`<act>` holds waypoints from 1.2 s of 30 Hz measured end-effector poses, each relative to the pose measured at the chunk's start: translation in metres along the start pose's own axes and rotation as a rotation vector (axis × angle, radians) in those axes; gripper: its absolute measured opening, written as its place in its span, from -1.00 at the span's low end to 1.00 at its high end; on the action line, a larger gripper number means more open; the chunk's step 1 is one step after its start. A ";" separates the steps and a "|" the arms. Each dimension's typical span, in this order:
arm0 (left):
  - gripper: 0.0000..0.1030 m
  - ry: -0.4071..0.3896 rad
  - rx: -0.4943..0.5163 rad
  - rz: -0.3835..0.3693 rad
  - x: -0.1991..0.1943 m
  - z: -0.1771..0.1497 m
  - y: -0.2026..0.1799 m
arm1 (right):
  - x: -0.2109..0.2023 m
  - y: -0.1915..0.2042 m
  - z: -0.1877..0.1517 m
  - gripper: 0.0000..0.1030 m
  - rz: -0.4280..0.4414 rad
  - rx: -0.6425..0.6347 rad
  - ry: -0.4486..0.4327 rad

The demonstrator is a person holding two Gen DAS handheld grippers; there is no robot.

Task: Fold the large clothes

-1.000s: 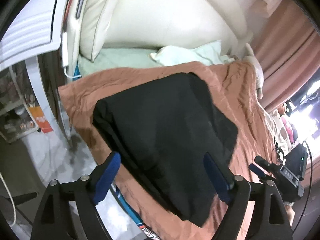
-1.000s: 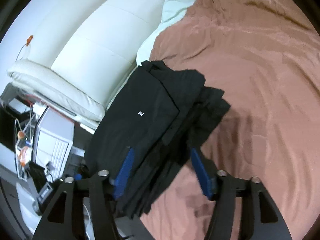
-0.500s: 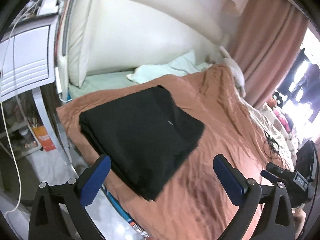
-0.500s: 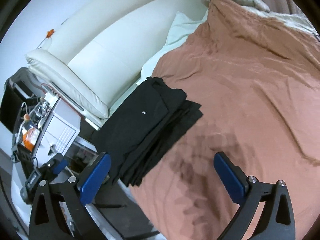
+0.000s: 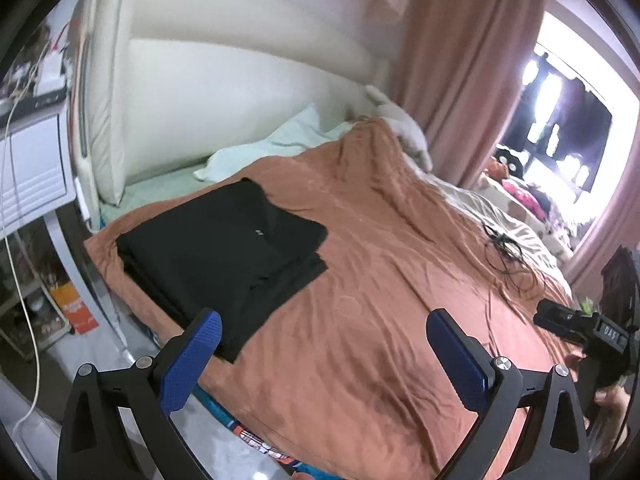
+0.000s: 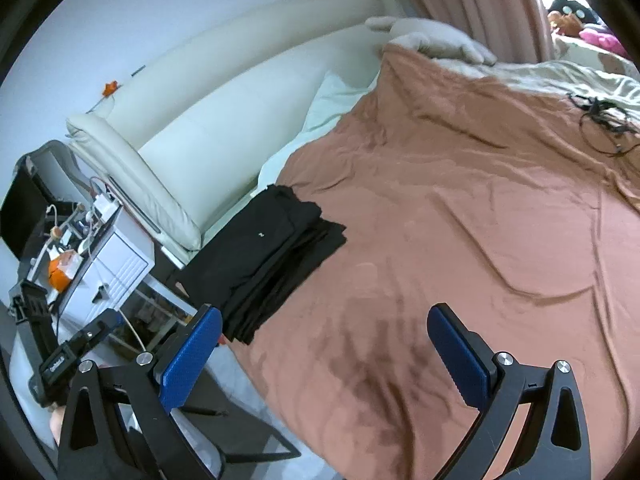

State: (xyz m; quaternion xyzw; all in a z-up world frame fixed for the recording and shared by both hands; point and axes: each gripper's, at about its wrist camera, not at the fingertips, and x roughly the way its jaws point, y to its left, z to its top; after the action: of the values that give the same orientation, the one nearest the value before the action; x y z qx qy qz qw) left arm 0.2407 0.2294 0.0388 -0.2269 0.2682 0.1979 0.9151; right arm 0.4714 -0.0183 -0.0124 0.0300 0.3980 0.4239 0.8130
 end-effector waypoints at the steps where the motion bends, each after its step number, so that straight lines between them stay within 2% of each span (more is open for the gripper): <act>1: 0.99 0.002 0.019 -0.007 -0.004 -0.003 -0.007 | -0.010 -0.001 -0.004 1.00 -0.017 -0.008 -0.009; 11: 0.99 -0.031 0.116 -0.087 -0.044 -0.040 -0.048 | -0.090 -0.010 -0.052 1.00 -0.087 -0.019 -0.105; 16: 0.99 -0.069 0.210 -0.114 -0.071 -0.064 -0.064 | -0.129 -0.008 -0.086 1.00 -0.145 -0.037 -0.172; 18: 0.99 -0.085 0.229 -0.123 -0.080 -0.073 -0.067 | -0.142 -0.011 -0.098 1.00 -0.139 -0.019 -0.182; 25: 0.99 -0.106 0.277 -0.168 -0.115 -0.107 -0.075 | -0.184 -0.016 -0.141 1.00 -0.216 0.002 -0.228; 32: 0.99 -0.149 0.288 -0.226 -0.152 -0.136 -0.070 | -0.232 -0.009 -0.191 1.00 -0.278 -0.009 -0.312; 36: 0.99 -0.162 0.317 -0.235 -0.166 -0.154 -0.069 | -0.253 -0.003 -0.221 1.00 -0.308 -0.035 -0.346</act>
State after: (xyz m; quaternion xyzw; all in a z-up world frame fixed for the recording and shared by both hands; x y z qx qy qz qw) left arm 0.0833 0.0529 0.0404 -0.0933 0.1934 0.0630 0.9746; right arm 0.2428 -0.2645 -0.0074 0.0268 0.2451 0.2904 0.9246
